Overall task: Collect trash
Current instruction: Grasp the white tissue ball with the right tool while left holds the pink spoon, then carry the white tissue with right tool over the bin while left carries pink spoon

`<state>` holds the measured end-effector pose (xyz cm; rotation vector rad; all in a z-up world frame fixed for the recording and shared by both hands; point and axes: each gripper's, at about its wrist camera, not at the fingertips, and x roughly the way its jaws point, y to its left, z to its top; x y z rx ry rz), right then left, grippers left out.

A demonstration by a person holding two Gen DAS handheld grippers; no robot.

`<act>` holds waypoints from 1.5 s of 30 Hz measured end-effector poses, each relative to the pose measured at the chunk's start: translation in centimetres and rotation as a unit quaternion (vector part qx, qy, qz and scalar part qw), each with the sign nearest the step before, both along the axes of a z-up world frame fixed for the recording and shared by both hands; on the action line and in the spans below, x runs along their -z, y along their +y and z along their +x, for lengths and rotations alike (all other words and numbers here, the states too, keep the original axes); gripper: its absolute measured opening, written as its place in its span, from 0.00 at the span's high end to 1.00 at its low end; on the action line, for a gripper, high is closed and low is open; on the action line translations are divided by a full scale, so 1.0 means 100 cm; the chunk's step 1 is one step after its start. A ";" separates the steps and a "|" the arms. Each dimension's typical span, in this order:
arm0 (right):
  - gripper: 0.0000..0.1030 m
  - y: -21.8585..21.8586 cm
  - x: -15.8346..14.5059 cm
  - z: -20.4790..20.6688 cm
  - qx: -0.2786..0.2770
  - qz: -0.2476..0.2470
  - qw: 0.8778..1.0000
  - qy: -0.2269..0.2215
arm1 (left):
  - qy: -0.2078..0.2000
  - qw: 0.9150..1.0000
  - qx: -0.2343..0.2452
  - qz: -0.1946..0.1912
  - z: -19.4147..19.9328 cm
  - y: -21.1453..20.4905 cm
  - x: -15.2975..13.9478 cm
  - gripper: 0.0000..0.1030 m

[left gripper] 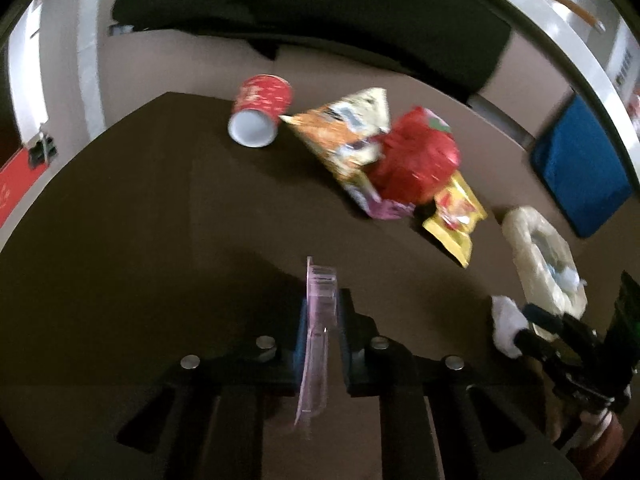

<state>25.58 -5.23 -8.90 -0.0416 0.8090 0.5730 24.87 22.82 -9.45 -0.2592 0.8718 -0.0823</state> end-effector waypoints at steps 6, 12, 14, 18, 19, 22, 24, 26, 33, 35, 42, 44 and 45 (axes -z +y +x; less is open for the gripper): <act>0.46 0.001 0.010 0.008 -0.007 0.001 1.000 0.024 | -0.012 0.999 0.013 0.050 -0.002 -0.026 0.000 0.85; 0.60 0.013 0.007 0.007 -0.028 -0.020 0.999 0.018 | -0.005 0.999 0.006 0.054 0.004 -0.029 0.000 0.84; 0.79 0.014 0.003 0.006 -0.031 -0.021 0.999 0.011 | -0.002 0.999 0.003 0.050 0.005 -0.028 -0.001 0.84; 0.79 0.012 -0.011 -0.001 -0.034 -0.017 0.999 -0.009 | -0.007 0.998 -0.004 0.058 0.005 -0.029 -0.005 0.86; 0.79 0.011 -0.015 -0.002 -0.033 -0.016 0.999 -0.014 | -0.014 0.998 -0.005 0.064 0.003 -0.030 -0.009 0.86; 0.79 0.004 -0.024 -0.005 -0.029 -0.008 0.999 -0.021 | -0.034 0.997 -0.006 0.074 -0.003 -0.037 -0.020 0.86; 0.79 -0.001 -0.030 -0.008 -0.024 -0.001 0.999 -0.025 | -0.051 0.996 -0.004 0.078 -0.009 -0.044 -0.032 0.86; 0.79 -0.006 -0.037 -0.009 -0.016 0.003 0.999 -0.033 | -0.070 0.994 -0.001 0.080 -0.013 -0.052 -0.045 0.86; 0.79 -0.036 -0.086 -0.014 0.014 0.033 0.996 -0.086 | -0.172 0.981 0.026 0.086 -0.035 -0.102 -0.109 0.86; 0.79 -0.045 -0.105 -0.018 0.022 0.034 0.993 -0.113 | -0.201 0.975 0.034 0.087 -0.040 -0.119 -0.127 0.86; 0.79 -0.081 -0.161 -0.026 0.057 0.027 0.981 -0.183 | -0.273 0.958 0.032 0.085 -0.050 -0.164 -0.174 0.86; 0.79 -0.092 -0.173 -0.028 0.068 0.025 0.978 -0.197 | -0.277 0.957 0.034 0.082 -0.048 -0.174 -0.177 0.86; 0.79 -0.097 -0.177 -0.029 0.072 0.023 0.976 -0.203 | -0.277 0.957 0.037 0.080 -0.047 -0.181 -0.177 0.86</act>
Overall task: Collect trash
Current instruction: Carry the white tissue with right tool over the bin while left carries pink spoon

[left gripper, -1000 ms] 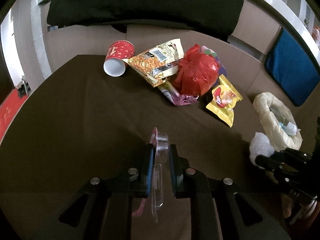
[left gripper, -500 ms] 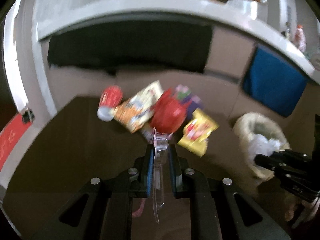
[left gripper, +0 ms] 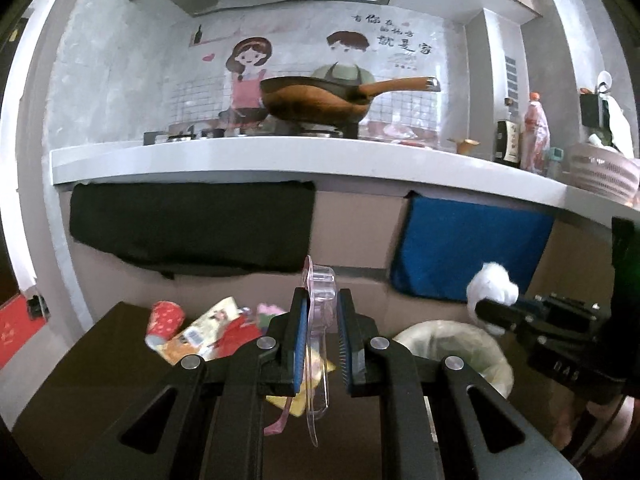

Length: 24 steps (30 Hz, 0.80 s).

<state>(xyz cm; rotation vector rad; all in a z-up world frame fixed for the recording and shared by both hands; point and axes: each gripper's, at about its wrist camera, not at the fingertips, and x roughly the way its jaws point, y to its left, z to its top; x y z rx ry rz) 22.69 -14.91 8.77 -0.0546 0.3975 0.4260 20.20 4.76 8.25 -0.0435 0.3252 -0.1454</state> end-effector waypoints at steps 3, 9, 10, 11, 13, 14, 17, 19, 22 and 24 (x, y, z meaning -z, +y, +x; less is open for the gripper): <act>0.79 -0.015 -0.008 -0.001 0.016 -0.005 1.000 -0.014 | -0.002 1.000 0.013 -0.009 0.001 -0.016 -0.001 0.86; 0.79 -0.048 -0.008 -0.001 0.051 -0.014 0.998 -0.024 | -0.002 0.998 0.061 -0.014 0.016 -0.059 0.009 0.86; 0.79 -0.053 -0.006 0.000 0.058 -0.015 0.998 -0.022 | 0.004 0.998 0.068 -0.013 0.021 -0.065 0.012 0.86; 0.79 -0.056 -0.004 0.001 0.061 -0.015 0.998 -0.021 | 0.013 0.997 0.077 -0.015 0.027 -0.072 0.016 0.86; 0.79 -0.067 0.001 0.005 0.074 -0.016 0.997 -0.015 | 0.031 0.995 0.089 -0.016 0.038 -0.083 0.024 0.86; 0.79 -0.071 0.003 0.008 0.079 -0.015 0.997 -0.012 | 0.043 0.994 0.094 -0.018 0.045 -0.088 0.029 0.86; 0.79 -0.086 0.011 0.016 0.093 -0.001 0.996 0.011 | 0.070 0.992 0.104 -0.025 0.059 -0.099 0.038 0.86; 0.79 -0.094 0.013 0.020 0.102 0.002 0.995 0.021 | 0.081 0.990 0.112 -0.028 0.066 -0.103 0.043 0.86; 0.79 -0.104 0.017 0.024 0.107 0.015 0.994 0.029 | 0.089 0.987 0.127 -0.036 0.077 -0.111 0.050 0.86; 0.79 -0.107 0.023 0.029 0.114 0.014 0.993 0.032 | 0.099 0.986 0.131 -0.037 0.087 -0.116 0.057 0.86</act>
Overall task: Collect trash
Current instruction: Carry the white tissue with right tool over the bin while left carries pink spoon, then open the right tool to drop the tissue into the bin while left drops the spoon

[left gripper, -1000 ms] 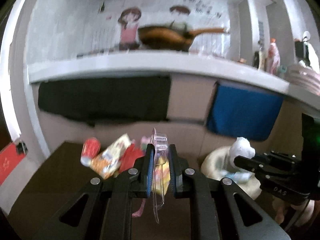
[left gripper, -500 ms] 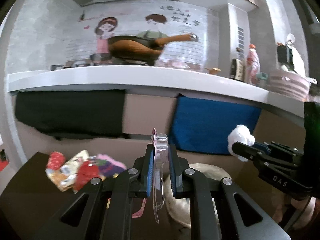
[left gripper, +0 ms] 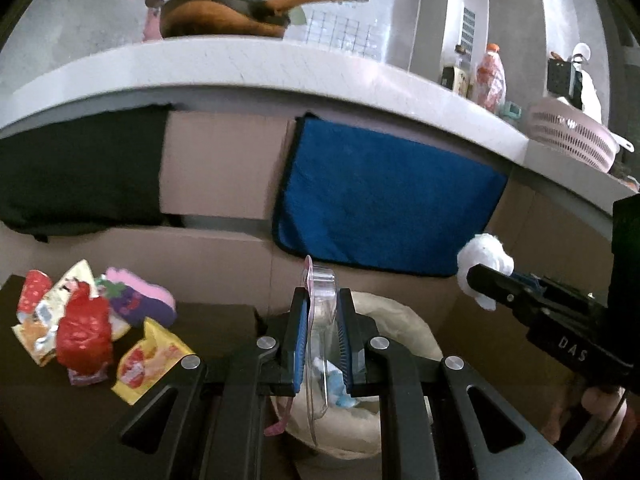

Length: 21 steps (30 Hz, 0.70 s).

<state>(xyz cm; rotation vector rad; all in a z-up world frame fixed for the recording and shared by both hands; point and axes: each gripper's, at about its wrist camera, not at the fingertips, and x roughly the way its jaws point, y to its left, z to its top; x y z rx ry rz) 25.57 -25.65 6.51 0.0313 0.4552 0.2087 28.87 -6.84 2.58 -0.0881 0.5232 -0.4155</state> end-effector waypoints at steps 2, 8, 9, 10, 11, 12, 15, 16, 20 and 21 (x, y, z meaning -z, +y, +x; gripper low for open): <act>0.79 -0.001 0.008 0.007 0.002 -0.001 1.000 0.009 | 0.018 1.000 0.005 0.002 0.010 -0.004 0.010 0.86; 0.79 -0.011 0.038 0.031 0.006 0.008 0.999 0.050 | 0.058 0.998 0.012 0.004 0.030 -0.015 0.038 0.86; 0.79 -0.012 0.041 0.033 0.006 0.010 0.998 0.055 | 0.061 0.998 0.015 0.006 0.032 -0.016 0.042 0.86; 0.79 -0.013 0.045 0.035 0.007 0.011 0.998 0.058 | 0.063 0.998 0.016 0.007 0.033 -0.017 0.045 0.86; 0.79 -0.014 0.048 0.037 0.008 0.011 0.998 0.061 | 0.066 0.998 0.020 0.008 0.035 -0.019 0.048 0.86; 0.79 -0.015 0.052 0.039 0.008 0.012 0.998 0.064 | 0.069 0.997 0.024 0.008 0.037 -0.020 0.050 0.86; 0.79 -0.015 0.060 0.044 0.007 0.018 0.997 0.074 | 0.082 0.996 0.036 0.008 0.042 -0.025 0.058 0.86; 0.79 -0.015 0.063 0.046 0.008 0.020 0.997 0.078 | 0.086 0.996 0.038 0.007 0.044 -0.026 0.060 0.86; 0.78 -0.017 0.072 0.051 0.008 0.029 0.995 0.090 | 0.107 0.993 0.048 0.001 0.051 -0.029 0.072 0.86; 0.78 -0.018 0.074 0.053 0.008 0.033 0.995 0.094 | 0.110 0.993 0.048 0.001 0.052 -0.030 0.074 0.86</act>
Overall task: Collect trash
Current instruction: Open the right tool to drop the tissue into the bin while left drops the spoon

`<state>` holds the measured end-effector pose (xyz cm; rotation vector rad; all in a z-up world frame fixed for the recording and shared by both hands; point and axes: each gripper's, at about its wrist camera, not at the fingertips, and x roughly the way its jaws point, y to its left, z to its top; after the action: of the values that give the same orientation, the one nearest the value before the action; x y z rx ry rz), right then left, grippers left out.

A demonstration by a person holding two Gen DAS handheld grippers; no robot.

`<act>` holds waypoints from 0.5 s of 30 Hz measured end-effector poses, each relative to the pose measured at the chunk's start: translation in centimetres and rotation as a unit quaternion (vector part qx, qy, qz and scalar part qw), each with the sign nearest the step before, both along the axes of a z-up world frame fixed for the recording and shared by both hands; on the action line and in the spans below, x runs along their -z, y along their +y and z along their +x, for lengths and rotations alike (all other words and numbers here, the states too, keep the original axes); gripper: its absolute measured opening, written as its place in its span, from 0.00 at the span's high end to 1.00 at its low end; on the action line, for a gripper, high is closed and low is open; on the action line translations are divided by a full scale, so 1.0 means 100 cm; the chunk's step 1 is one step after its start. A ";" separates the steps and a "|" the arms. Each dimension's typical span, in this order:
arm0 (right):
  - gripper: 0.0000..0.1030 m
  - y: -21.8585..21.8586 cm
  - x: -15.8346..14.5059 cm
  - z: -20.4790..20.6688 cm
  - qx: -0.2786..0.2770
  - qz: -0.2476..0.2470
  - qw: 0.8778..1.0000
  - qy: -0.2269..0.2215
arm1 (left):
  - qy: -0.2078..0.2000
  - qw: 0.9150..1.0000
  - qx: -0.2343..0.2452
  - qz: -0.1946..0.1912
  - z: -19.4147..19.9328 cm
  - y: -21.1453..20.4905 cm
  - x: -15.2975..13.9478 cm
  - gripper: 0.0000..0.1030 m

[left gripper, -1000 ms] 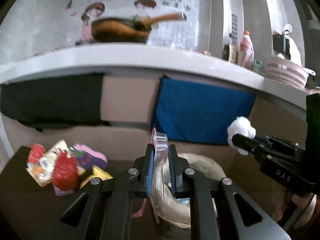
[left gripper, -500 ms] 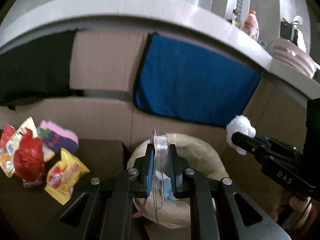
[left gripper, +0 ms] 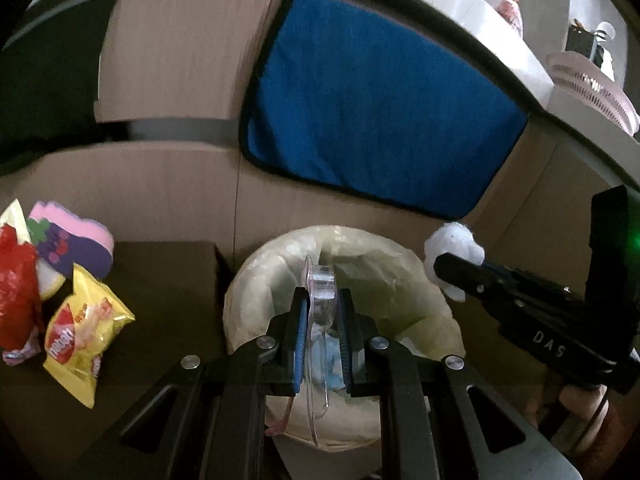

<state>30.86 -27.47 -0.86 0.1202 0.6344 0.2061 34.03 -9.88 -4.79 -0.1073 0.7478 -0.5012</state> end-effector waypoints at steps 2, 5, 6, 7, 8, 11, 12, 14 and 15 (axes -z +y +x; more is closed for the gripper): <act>0.78 -0.001 0.002 0.003 0.000 0.007 1.000 0.005 | 0.007 1.000 0.001 0.000 0.001 -0.001 0.004 0.86; 0.78 -0.002 0.004 0.005 -0.001 0.015 1.000 0.010 | 0.012 1.000 0.003 0.003 0.003 -0.005 0.008 0.86; 0.78 -0.002 0.005 0.005 -0.001 0.014 1.000 0.011 | 0.014 1.000 0.006 0.002 0.004 -0.006 0.009 0.86; 0.78 -0.001 0.005 0.005 -0.001 0.014 1.000 0.011 | 0.016 1.000 0.008 0.002 0.005 -0.007 0.010 0.86; 0.78 -0.001 0.005 0.005 -0.001 0.015 1.000 0.012 | 0.019 1.000 0.011 0.001 0.006 -0.008 0.012 0.86; 0.76 -0.002 0.004 0.007 0.000 0.021 1.000 0.012 | 0.035 0.999 0.023 -0.013 0.014 -0.006 0.017 0.80; 0.75 -0.002 0.004 0.007 -0.002 0.025 1.000 0.013 | 0.041 0.998 0.031 -0.020 0.017 -0.005 0.019 0.70; 0.58 -0.001 0.006 0.008 0.001 0.027 0.999 0.019 | 0.049 0.998 0.034 -0.031 0.020 0.000 0.020 0.60; 0.48 -0.001 0.006 0.007 0.004 0.028 0.999 0.017 | 0.048 0.998 0.029 -0.034 0.021 0.005 0.019 0.60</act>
<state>31.57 -27.55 -1.50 0.1799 0.6615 0.2139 36.10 -9.42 -6.66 -0.1744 0.8287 -0.5812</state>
